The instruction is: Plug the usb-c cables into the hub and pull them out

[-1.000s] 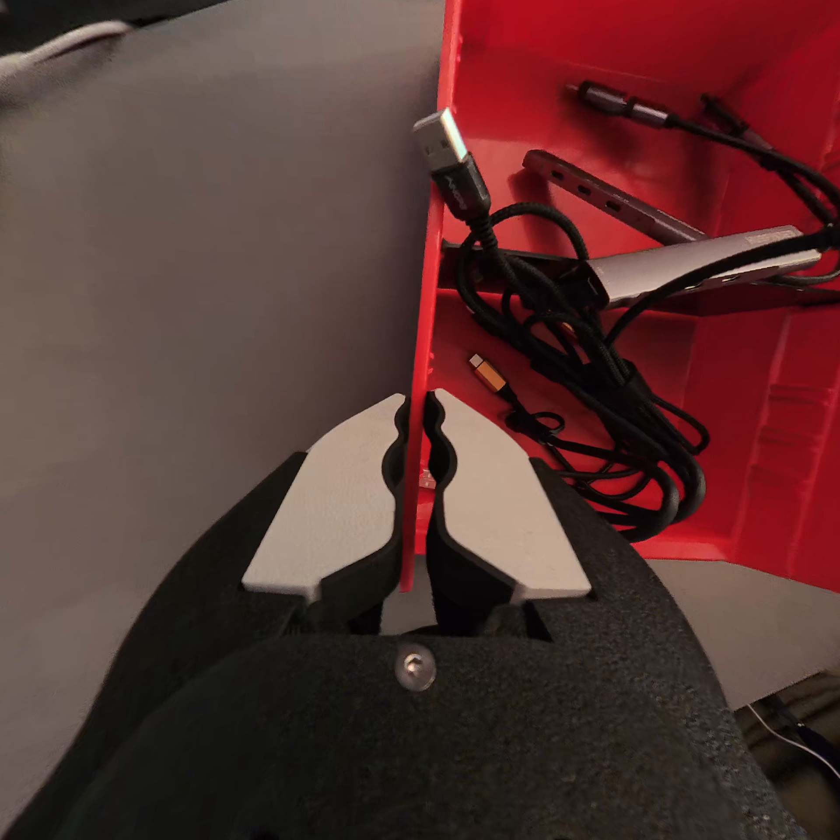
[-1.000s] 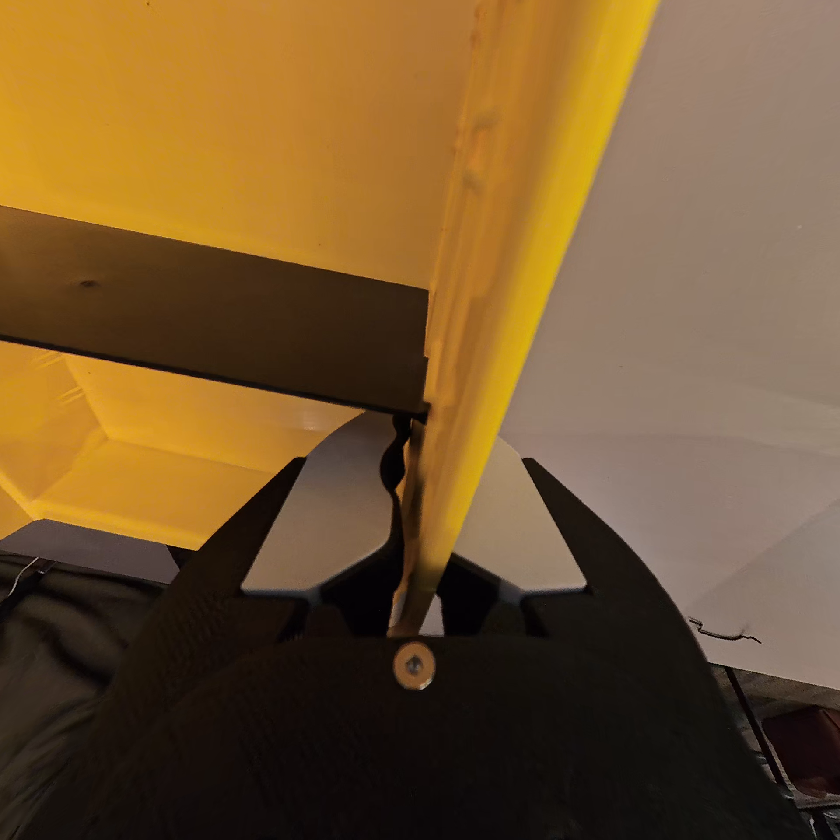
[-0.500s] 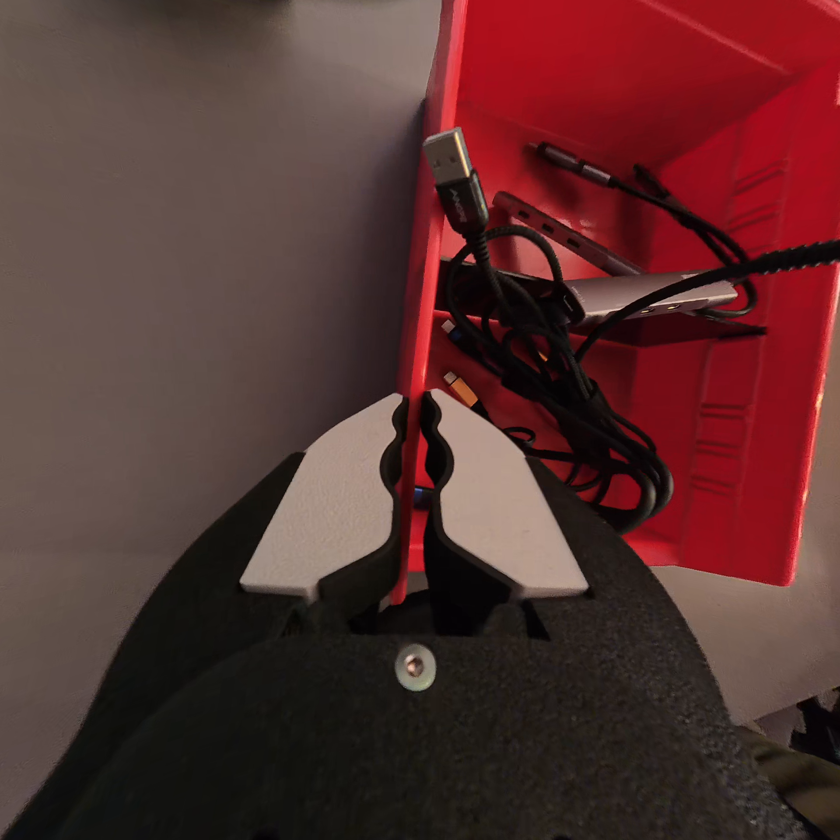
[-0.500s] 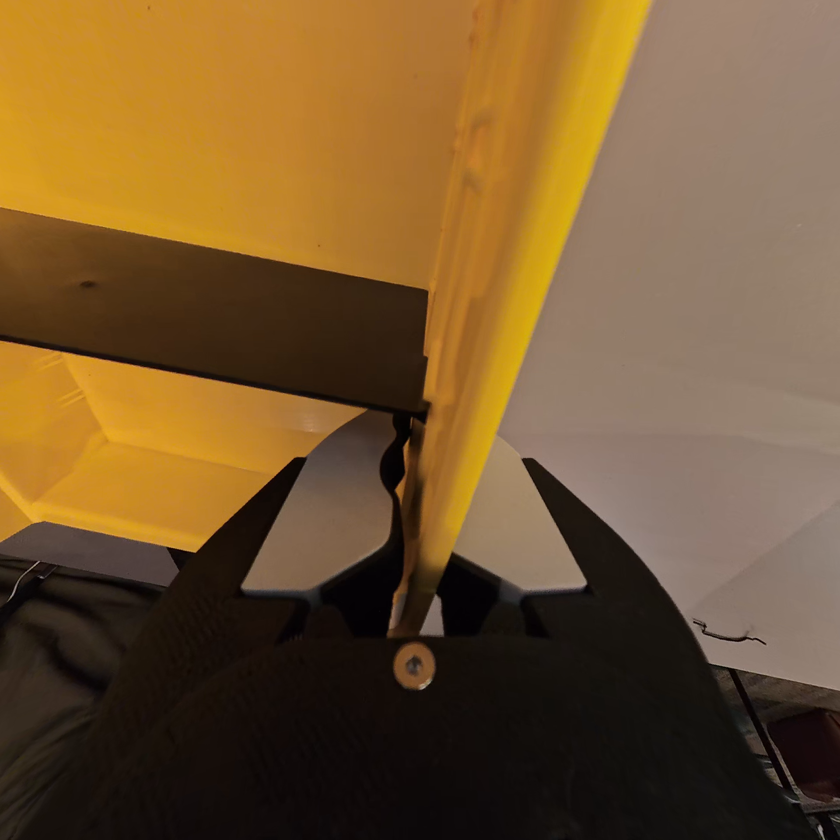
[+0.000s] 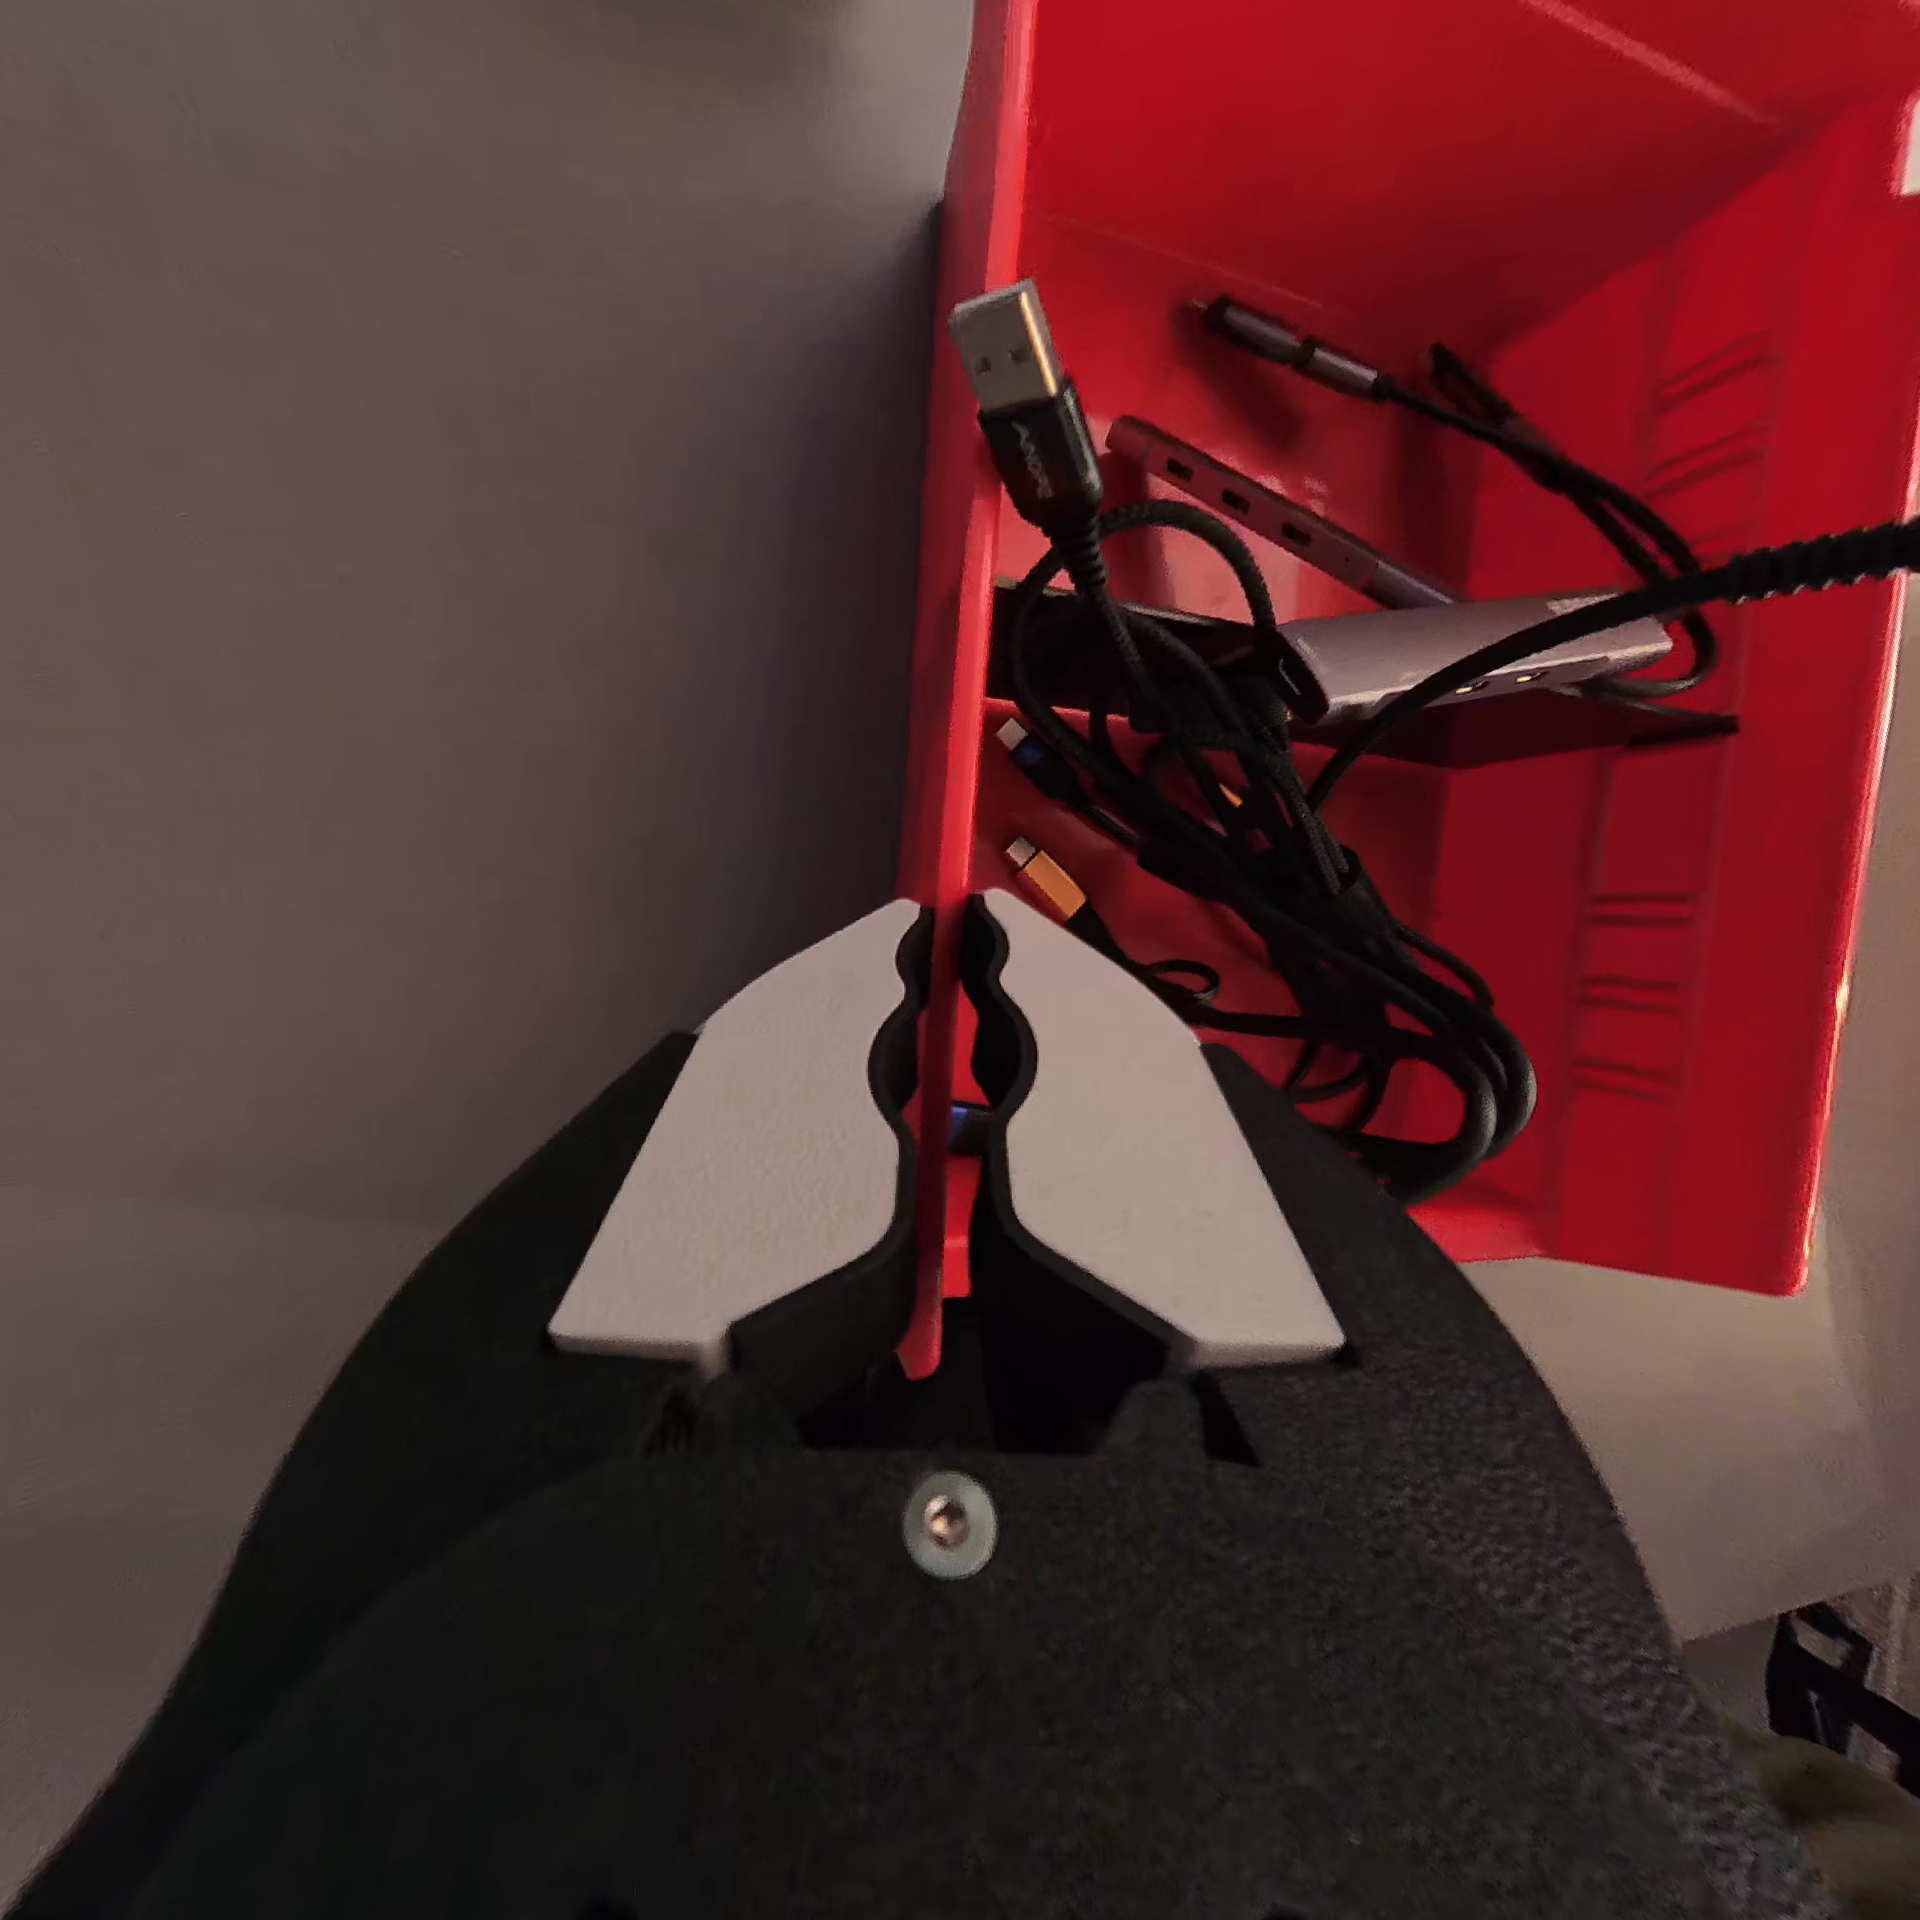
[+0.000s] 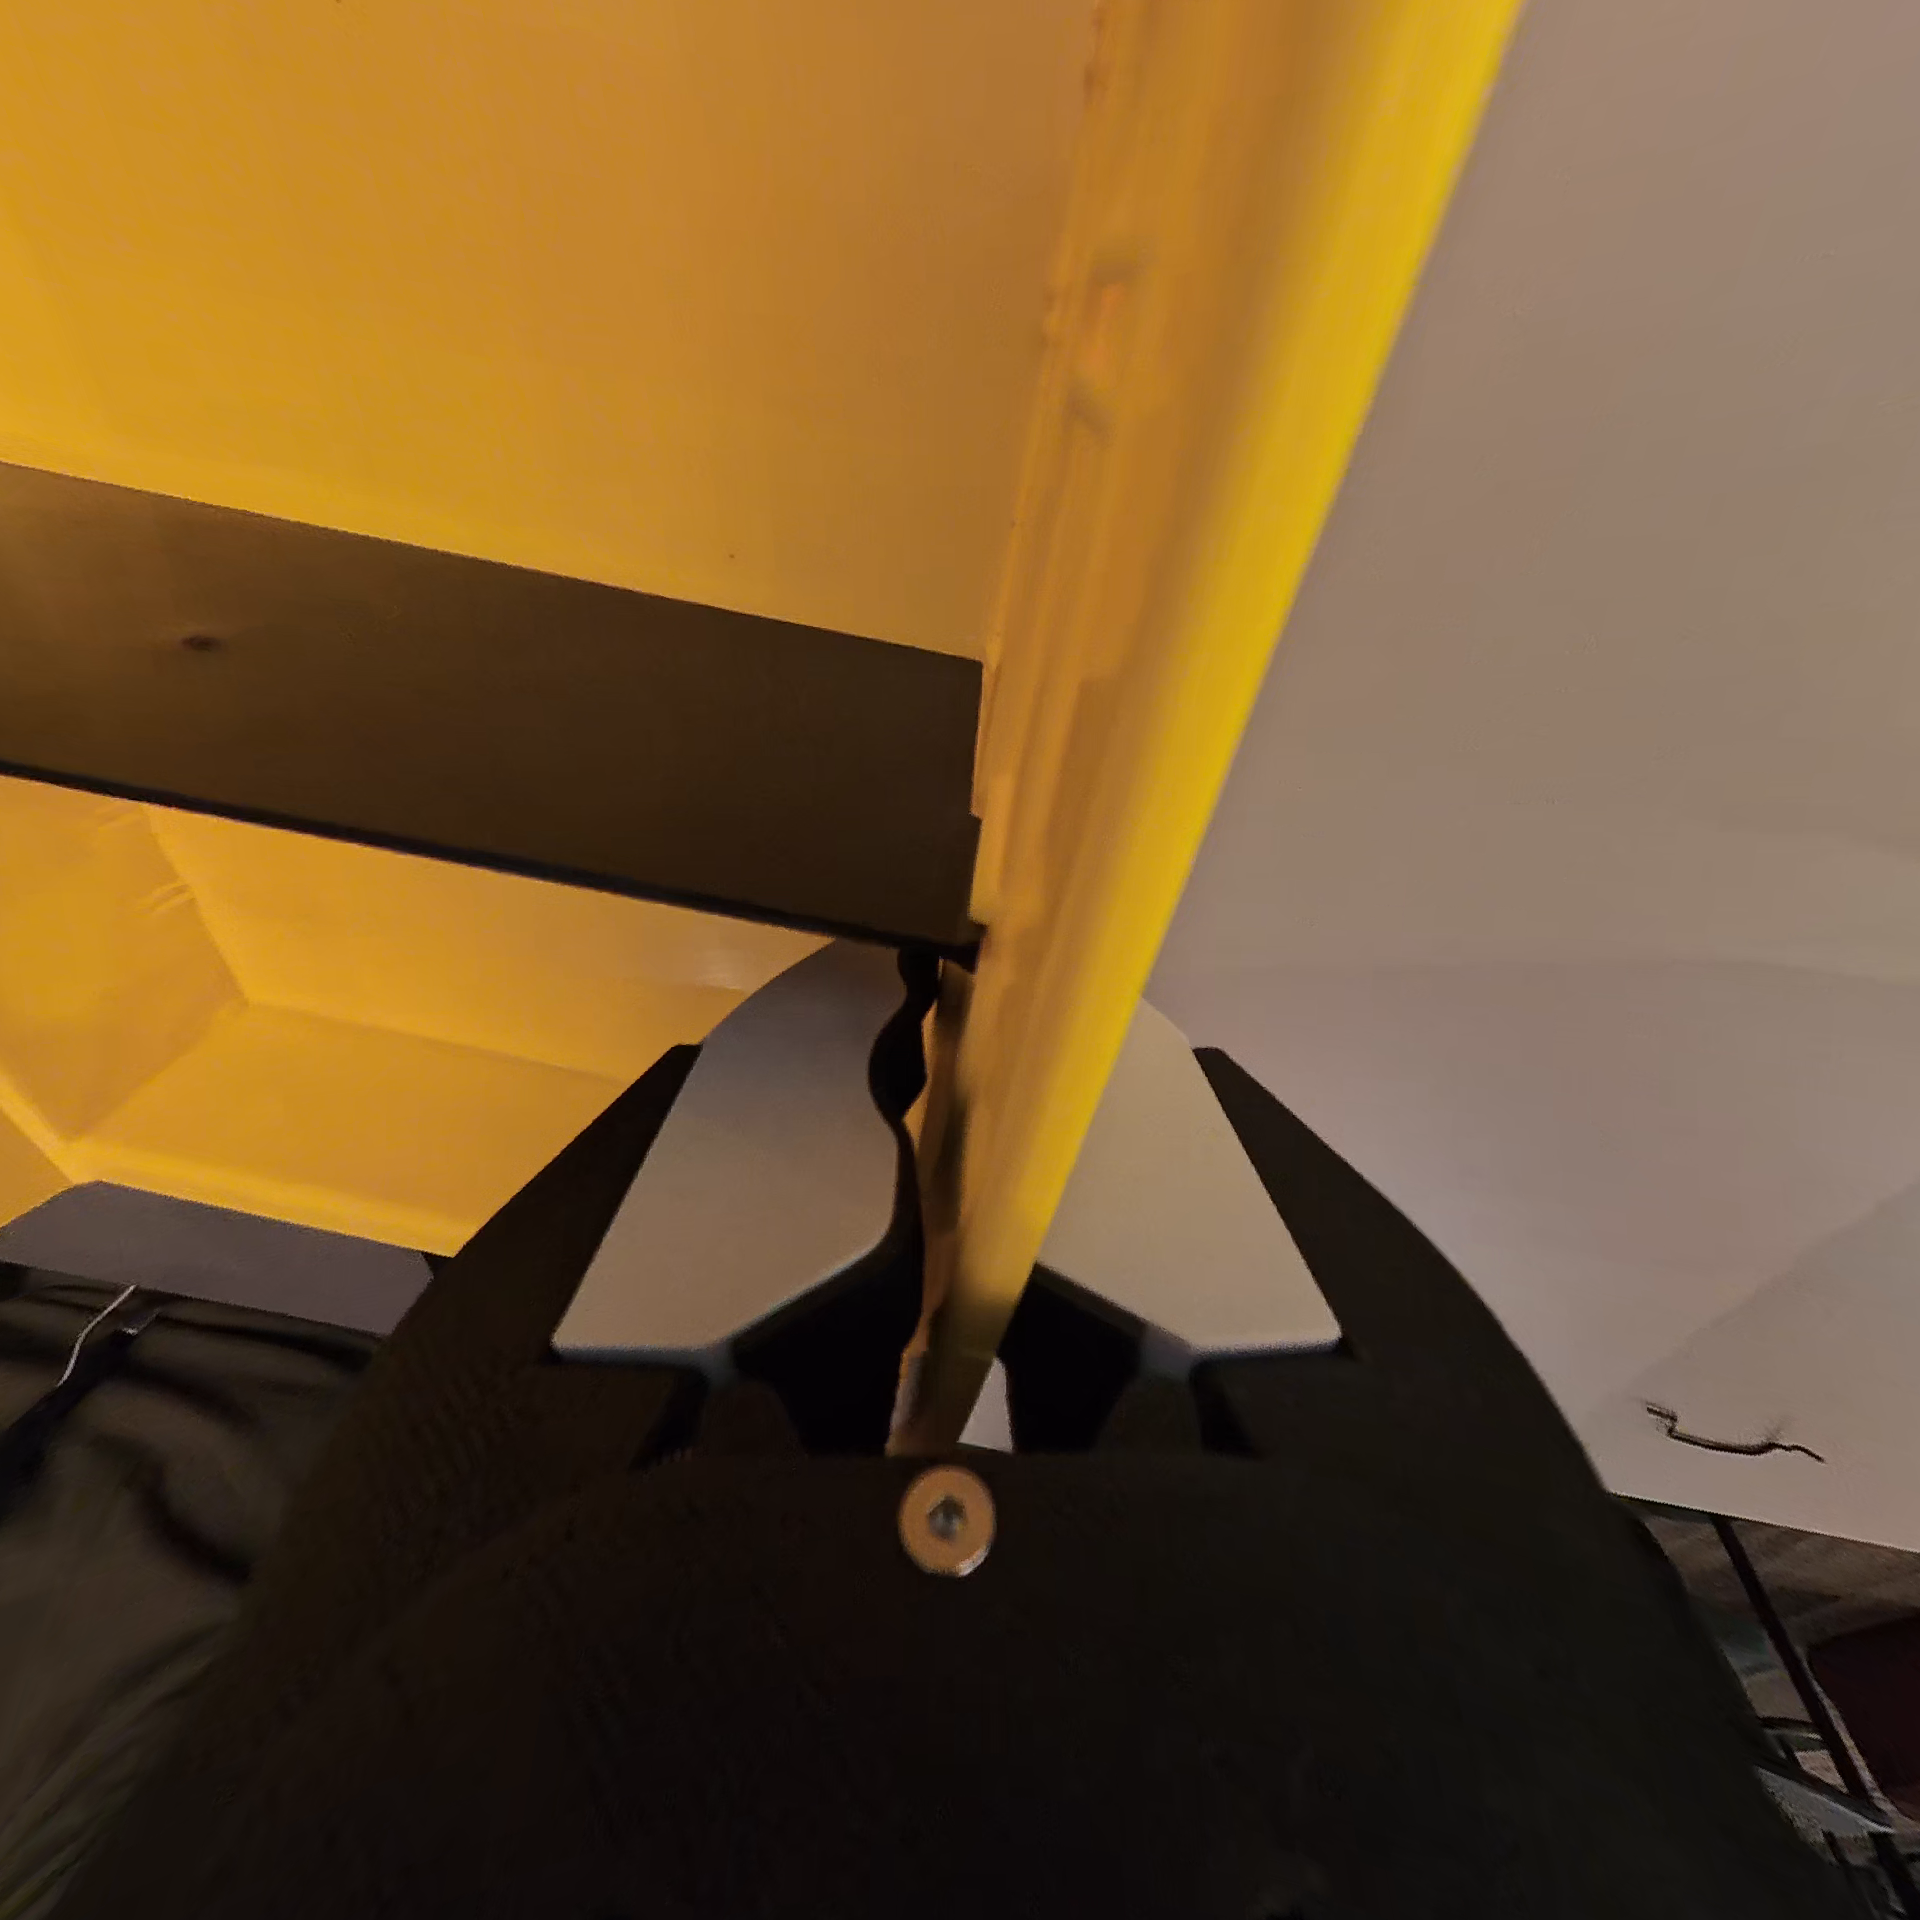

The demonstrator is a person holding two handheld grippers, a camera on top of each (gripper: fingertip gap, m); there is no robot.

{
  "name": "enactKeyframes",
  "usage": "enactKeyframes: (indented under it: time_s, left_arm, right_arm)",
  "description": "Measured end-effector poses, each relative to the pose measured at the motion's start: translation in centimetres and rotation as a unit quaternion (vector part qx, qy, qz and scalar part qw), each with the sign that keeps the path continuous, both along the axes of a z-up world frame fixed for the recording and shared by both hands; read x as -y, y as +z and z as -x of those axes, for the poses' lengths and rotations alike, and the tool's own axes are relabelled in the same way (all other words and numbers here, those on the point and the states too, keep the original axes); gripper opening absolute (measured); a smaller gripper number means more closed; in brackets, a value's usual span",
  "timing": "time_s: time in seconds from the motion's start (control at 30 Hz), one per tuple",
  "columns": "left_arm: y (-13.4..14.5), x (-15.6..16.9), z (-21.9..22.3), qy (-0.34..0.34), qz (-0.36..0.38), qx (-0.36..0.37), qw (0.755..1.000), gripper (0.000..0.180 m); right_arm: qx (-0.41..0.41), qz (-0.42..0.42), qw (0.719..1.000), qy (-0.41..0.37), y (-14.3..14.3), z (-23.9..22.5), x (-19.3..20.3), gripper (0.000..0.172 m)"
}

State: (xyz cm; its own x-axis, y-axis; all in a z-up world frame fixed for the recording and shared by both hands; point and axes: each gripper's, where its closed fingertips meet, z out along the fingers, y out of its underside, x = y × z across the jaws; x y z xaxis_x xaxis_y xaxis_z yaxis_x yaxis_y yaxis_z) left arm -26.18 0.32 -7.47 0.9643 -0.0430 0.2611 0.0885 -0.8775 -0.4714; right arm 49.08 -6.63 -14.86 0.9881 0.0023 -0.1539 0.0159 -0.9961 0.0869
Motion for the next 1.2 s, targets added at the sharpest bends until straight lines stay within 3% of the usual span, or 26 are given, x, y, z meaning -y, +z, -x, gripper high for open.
enactKeyframes:
  time_s: [0.4,0.77,0.83,1.0,1.2]
  left_arm:
    - [-0.1,0.2,-0.2,0.006,0.017,-0.017,1.000,0.004]
    - [-0.2,0.9,-1.7,-0.018,0.038,-0.023,0.999,0.005]
    - [0.3,0.3,-1.8,-0.014,0.018,-0.010,1.000,0.012]
    - [4.2,-0.6,-1.2,0.018,-0.074,0.014,0.997,0.031]
    - [12.1,-0.4,-2.6,-0.002,-0.247,0.026,0.969,0.024]
  right_arm:
    - [-0.011,0.021,1.000,0.018,0.1,3.3,-0.3,0.004]
    - [-0.008,-0.010,0.999,0.043,0.0,3.8,-2.0,0.004]
    - [-0.009,-0.019,0.999,0.034,0.0,3.7,-2.4,0.005]
    - [0.001,-0.061,0.997,0.039,0.3,3.6,-3.1,0.008]
    - [0.106,-0.207,0.972,0.033,4.3,2.2,-5.5,0.019]
